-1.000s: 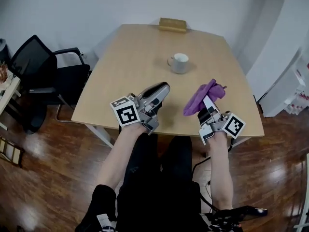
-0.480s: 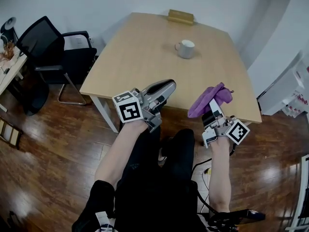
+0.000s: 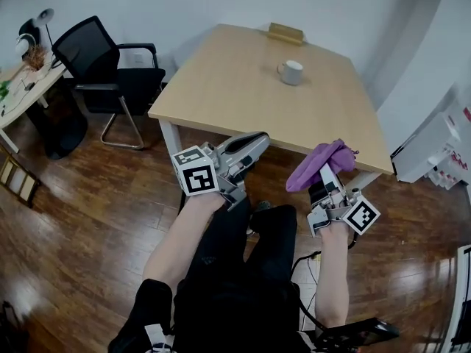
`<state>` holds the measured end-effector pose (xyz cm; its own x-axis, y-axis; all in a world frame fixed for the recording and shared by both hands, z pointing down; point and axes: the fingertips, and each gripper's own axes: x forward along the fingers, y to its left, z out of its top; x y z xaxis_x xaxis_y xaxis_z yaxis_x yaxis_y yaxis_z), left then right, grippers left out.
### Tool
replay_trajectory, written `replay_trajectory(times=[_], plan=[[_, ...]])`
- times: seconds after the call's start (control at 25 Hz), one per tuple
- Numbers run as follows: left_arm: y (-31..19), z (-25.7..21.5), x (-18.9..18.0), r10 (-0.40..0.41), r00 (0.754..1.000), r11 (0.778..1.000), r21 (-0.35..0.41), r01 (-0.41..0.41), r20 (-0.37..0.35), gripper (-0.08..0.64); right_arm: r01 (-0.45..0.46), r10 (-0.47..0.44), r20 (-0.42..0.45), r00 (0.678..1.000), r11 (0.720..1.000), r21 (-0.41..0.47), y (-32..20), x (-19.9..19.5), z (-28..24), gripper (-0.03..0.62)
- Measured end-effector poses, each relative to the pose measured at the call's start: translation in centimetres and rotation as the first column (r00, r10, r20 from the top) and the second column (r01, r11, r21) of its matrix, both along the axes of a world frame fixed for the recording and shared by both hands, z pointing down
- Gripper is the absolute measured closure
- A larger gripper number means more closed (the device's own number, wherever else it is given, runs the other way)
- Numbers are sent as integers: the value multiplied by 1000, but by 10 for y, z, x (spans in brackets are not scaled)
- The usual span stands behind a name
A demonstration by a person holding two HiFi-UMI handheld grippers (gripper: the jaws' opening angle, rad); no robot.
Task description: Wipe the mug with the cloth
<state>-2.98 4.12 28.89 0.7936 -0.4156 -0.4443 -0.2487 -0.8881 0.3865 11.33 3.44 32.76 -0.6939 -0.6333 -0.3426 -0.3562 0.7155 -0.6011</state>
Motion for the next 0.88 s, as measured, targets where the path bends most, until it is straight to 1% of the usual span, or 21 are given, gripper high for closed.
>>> replay_trajectory(times=[0.24,0.4,0.48,0.64,0.76,0.88], plan=[[55,-7,-8,-30,999,999,17,30,-22,551,35,-34,-29,999,999,38,54,-8,-7,505],[82,-13,16,-42,999,999,26,43,-27,551,49,-48,-32,998,998,48,80,17,-13,505],[94,-15,20,-45,998,998,33,46,-32,551,51,-50,-37,998,997,51,93,22,-13,505],[114,-24,29,-23,999,998,61,25,-32,552,35,-31,-46,998,996,87,120,31,-20,505],[114,-33,33,5,999,997,77,-2,-37,552,11,-6,-52,999,995,104,126,35,-26,505],[109,-33,42,30,999,997,70,-27,-37,554,-15,20,-52,998,995,102,126,44,-21,505]])
